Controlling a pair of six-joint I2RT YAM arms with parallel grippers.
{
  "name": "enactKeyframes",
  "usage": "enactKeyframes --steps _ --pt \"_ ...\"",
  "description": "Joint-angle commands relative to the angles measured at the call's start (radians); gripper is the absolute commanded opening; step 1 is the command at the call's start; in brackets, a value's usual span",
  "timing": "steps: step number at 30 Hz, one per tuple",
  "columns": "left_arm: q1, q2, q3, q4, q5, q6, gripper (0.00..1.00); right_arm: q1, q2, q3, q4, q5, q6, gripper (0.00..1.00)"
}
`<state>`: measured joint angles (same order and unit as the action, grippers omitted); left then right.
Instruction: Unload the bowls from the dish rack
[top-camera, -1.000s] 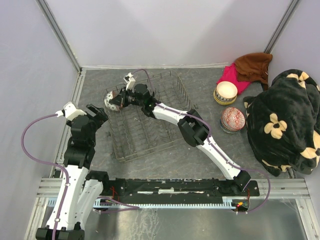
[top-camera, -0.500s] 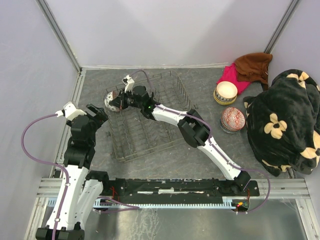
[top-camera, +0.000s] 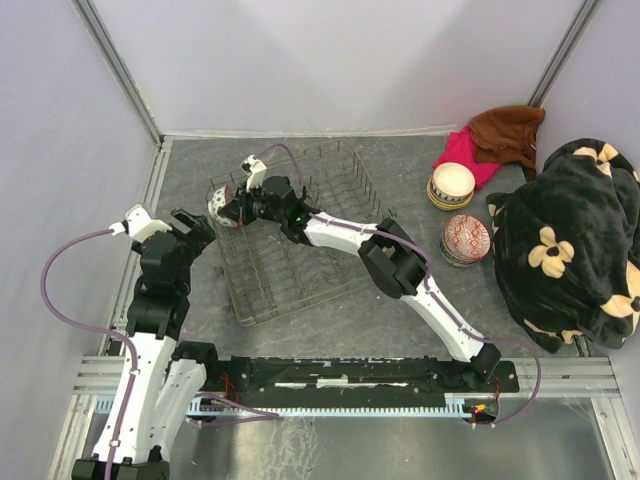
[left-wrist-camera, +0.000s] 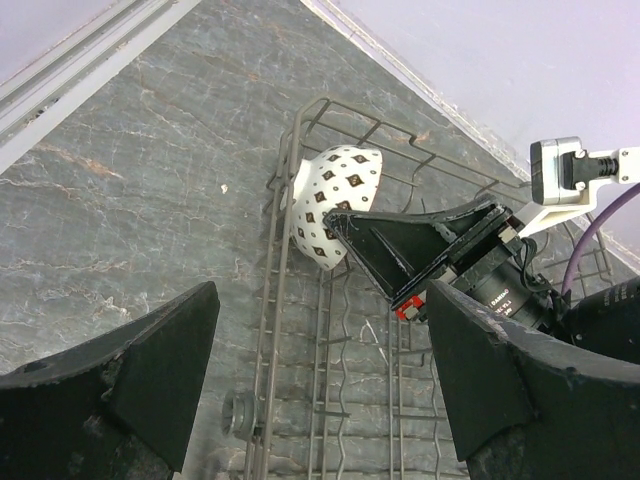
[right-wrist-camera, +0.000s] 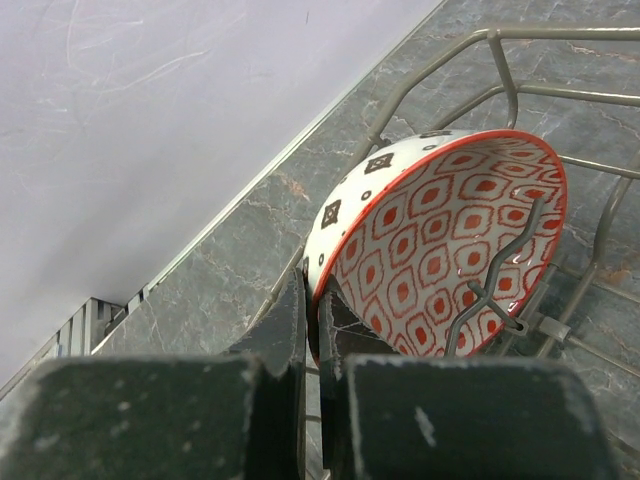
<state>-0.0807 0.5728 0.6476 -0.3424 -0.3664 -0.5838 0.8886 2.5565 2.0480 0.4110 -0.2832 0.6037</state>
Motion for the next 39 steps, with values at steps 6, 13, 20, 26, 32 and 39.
enactKeyframes --steps 6,13,20,26,32,39 --pt "-0.001 -0.010 -0.006 0.028 -0.026 -0.022 0.91 0.005 -0.135 -0.004 0.172 0.036 -0.035 0.01" --pt "0.000 -0.007 -0.008 0.031 -0.029 -0.022 0.91 0.002 -0.105 0.023 0.194 0.064 0.032 0.01" --pt "-0.001 -0.002 -0.018 0.039 -0.030 -0.025 0.91 -0.021 -0.050 0.062 0.242 0.060 0.140 0.01" --pt "0.000 0.006 -0.020 0.047 -0.033 -0.025 0.91 -0.041 -0.003 0.091 0.283 0.059 0.221 0.01" --pt "-0.001 0.010 -0.021 0.053 -0.043 -0.027 0.91 -0.049 -0.021 0.050 0.337 0.066 0.226 0.01" --pt "-0.001 -0.014 -0.025 0.054 -0.077 -0.034 0.91 -0.054 -0.058 -0.006 0.428 0.083 0.231 0.01"
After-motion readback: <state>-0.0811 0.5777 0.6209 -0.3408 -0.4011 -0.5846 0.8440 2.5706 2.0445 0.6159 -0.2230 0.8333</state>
